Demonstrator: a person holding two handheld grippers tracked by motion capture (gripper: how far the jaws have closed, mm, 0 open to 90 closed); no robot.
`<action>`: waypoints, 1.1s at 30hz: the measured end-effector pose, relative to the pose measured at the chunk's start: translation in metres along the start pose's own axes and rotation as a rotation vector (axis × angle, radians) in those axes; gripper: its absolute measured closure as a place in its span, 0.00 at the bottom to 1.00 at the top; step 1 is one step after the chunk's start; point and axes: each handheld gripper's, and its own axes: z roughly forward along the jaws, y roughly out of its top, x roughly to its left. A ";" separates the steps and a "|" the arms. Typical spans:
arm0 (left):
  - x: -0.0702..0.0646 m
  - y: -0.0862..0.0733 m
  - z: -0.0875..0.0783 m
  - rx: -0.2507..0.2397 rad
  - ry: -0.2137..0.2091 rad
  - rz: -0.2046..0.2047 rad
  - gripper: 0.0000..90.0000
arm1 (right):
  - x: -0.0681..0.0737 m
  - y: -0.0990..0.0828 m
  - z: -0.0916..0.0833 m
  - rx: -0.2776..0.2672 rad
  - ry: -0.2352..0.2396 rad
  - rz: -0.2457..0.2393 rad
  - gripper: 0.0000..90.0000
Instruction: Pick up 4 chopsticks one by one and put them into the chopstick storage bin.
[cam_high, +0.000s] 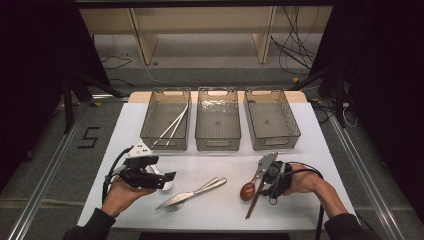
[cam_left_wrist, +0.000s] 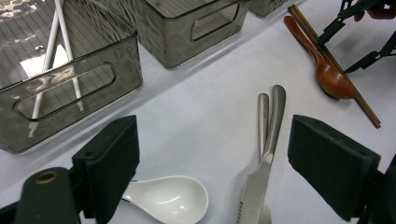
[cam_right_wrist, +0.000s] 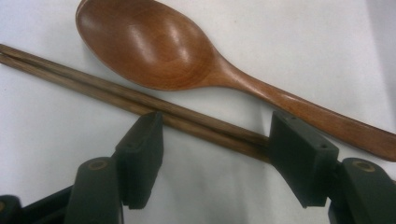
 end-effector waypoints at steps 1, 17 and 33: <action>0.000 0.000 0.000 -0.004 0.000 -0.005 0.18 | 0.000 0.000 0.000 0.007 0.004 -0.002 0.42; 0.000 0.000 0.000 0.005 -0.001 0.004 0.18 | 0.005 0.001 -0.005 0.114 0.058 -0.040 0.49; 0.000 -0.001 0.000 0.005 -0.004 0.004 0.18 | 0.012 0.001 -0.009 0.180 0.084 -0.039 0.68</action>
